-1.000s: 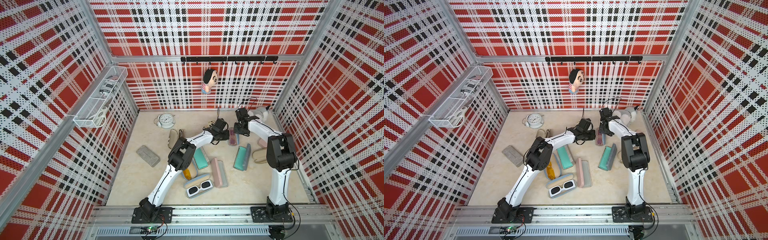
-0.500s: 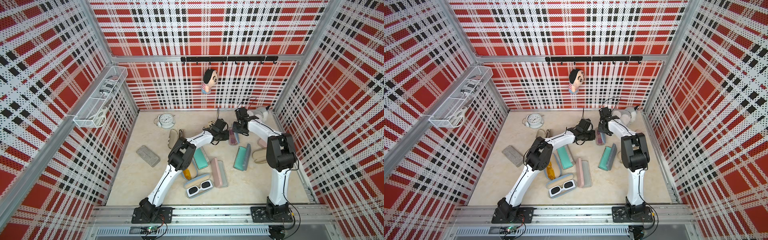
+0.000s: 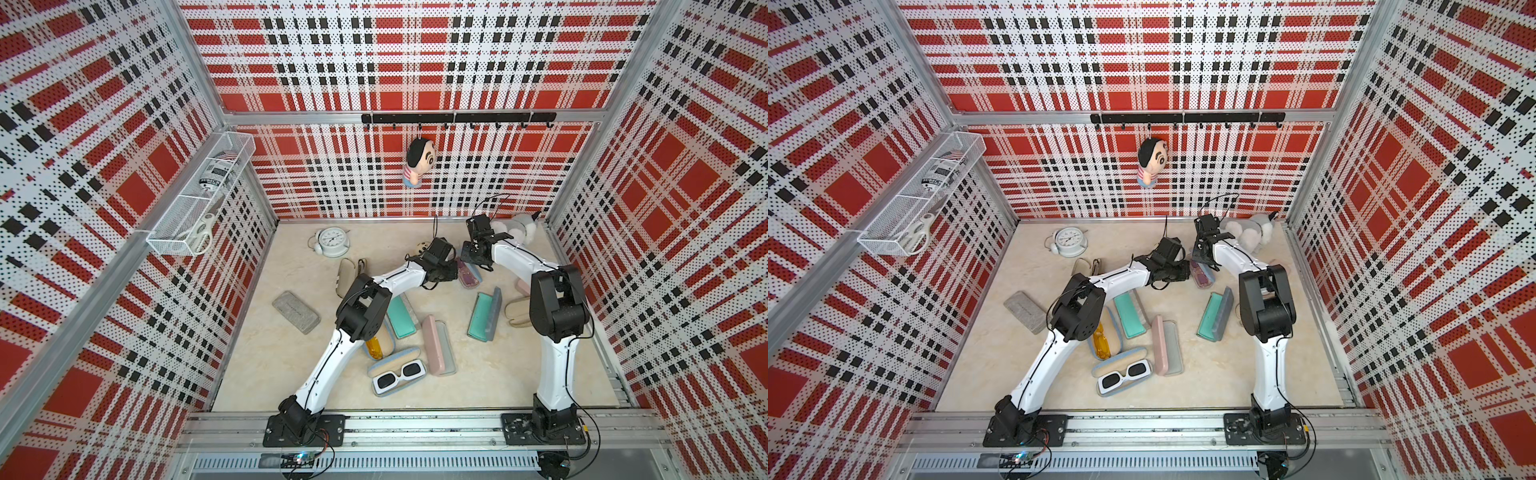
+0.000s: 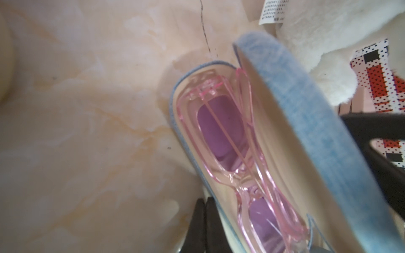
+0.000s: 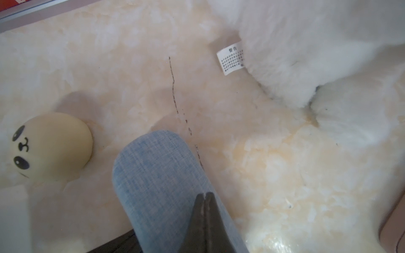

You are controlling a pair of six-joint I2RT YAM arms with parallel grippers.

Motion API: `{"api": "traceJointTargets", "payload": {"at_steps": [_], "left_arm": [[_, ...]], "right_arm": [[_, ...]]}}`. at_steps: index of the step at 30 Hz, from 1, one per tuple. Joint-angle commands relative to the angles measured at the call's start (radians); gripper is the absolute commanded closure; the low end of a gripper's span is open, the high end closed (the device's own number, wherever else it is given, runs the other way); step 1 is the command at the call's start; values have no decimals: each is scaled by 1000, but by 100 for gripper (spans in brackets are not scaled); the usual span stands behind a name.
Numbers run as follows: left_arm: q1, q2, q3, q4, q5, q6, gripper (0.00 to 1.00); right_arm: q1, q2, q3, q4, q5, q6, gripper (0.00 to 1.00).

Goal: Close the glasses case
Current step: Close the glasses case at the center of the board.

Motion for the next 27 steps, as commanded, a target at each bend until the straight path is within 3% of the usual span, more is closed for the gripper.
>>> {"api": "traceJointTargets", "payload": {"at_steps": [1, 27], "left_arm": [[-14, 34, -4, 57, 32, 2, 95], [-8, 3, -57, 72, 13, -5, 95]], "right_arm": [[69, 66, -30, -74, -120, 37, 100], [83, 61, -72, -98, -77, 92, 100]]}}
